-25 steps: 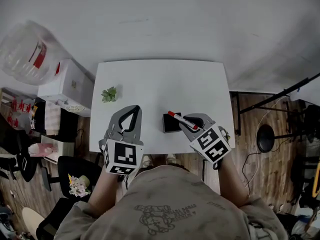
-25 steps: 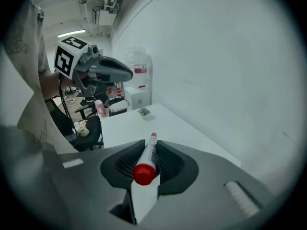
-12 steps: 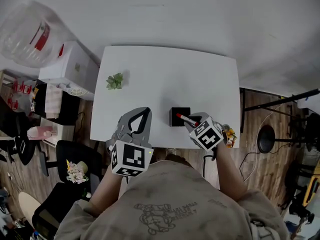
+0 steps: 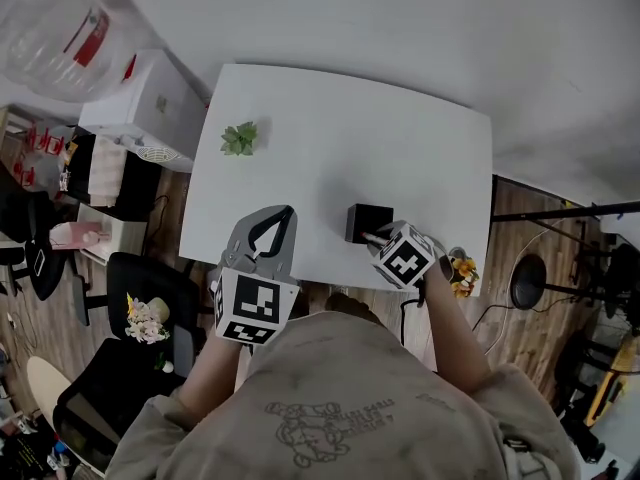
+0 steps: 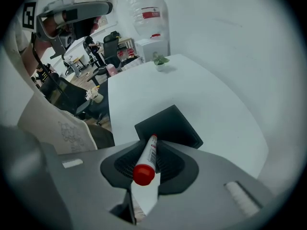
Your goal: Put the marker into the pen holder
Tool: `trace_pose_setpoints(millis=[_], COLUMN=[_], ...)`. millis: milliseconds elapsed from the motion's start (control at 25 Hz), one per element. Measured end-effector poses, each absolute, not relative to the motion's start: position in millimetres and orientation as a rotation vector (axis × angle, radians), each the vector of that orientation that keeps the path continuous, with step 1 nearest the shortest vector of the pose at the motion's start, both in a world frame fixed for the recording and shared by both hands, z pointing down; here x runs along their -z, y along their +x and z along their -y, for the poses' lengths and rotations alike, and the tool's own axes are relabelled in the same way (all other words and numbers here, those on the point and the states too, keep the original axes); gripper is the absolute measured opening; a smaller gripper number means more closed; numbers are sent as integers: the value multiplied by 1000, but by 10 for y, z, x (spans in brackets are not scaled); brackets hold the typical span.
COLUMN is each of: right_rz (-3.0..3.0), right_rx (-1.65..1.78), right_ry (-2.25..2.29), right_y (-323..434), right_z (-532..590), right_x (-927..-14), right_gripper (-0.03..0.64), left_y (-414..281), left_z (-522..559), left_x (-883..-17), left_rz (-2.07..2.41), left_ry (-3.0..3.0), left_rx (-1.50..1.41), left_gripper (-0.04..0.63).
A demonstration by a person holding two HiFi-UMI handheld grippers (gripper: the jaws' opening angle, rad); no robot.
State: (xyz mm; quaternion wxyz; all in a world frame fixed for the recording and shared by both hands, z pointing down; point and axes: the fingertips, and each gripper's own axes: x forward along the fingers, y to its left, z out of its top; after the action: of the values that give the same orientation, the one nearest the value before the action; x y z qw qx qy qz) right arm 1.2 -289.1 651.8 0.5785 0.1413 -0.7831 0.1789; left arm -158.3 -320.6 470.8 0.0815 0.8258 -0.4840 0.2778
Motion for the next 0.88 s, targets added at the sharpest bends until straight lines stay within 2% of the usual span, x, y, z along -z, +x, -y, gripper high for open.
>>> trace_pose_setpoints(millis=[360, 520, 880], right_rz=[1830, 1838, 1970], right_rx=[-441, -438, -391], right_ry=[331, 366, 452], right_y=[10, 28, -107], right_z=[2897, 2920, 2977], right_x=[-6528, -6515, -5996], right_gripper=[109, 158, 143], left_y=[-1638, -1611, -1646], left_z=[3133, 3126, 3155], left_x=[-4759, -4750, -4671], left_rz=[1441, 1433, 1457], left_ry=[2458, 2471, 2498], left_rx=[-837, -841, -841], left_gripper=[0, 0, 0])
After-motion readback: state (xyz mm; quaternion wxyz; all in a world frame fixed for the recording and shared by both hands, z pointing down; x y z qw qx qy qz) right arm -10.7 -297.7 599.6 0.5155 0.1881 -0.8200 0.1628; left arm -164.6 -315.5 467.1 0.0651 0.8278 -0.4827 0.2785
